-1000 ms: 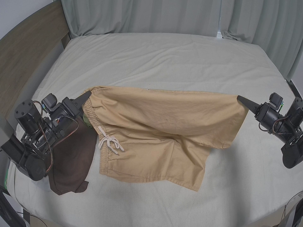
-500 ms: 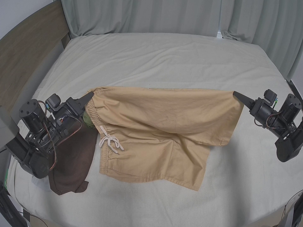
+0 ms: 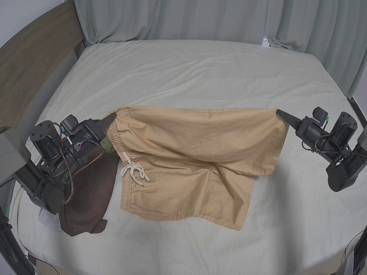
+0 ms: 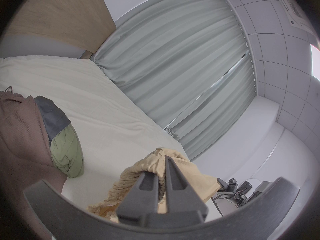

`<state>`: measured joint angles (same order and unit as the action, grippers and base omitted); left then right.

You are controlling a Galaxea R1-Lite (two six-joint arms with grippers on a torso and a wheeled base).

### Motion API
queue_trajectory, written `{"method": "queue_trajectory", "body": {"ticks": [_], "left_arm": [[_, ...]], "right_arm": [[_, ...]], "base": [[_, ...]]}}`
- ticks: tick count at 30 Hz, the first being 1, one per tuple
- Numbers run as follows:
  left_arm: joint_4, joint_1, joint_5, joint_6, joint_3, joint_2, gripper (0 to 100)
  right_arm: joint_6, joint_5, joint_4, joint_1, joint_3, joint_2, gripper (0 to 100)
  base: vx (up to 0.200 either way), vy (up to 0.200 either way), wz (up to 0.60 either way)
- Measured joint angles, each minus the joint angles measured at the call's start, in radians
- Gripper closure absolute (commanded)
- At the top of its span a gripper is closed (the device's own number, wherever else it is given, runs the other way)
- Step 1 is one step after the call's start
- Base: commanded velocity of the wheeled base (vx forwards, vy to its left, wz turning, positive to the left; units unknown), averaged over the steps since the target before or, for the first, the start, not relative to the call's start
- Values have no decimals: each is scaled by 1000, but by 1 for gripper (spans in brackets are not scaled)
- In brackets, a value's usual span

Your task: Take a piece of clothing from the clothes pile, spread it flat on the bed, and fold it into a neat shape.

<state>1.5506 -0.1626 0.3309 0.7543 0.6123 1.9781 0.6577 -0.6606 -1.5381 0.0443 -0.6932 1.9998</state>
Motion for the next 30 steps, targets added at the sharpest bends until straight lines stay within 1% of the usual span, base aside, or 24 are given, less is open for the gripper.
{"method": "queue_trajectory", "body": {"ticks": [3, 18, 30], "left_arm": [[0, 0, 0, 0, -3, 3, 100], [0, -3, 1, 0, -1, 4, 100], [0, 0, 1, 5, 30, 28, 100]], "right_arm": [[14, -2, 0, 0, 1, 2, 100], [16, 3, 0, -1, -1, 10, 100], [18, 6, -1, 0, -56, 66, 100]], "base": [[0, 0, 0], [0, 0, 0], [0, 0, 0]]}}
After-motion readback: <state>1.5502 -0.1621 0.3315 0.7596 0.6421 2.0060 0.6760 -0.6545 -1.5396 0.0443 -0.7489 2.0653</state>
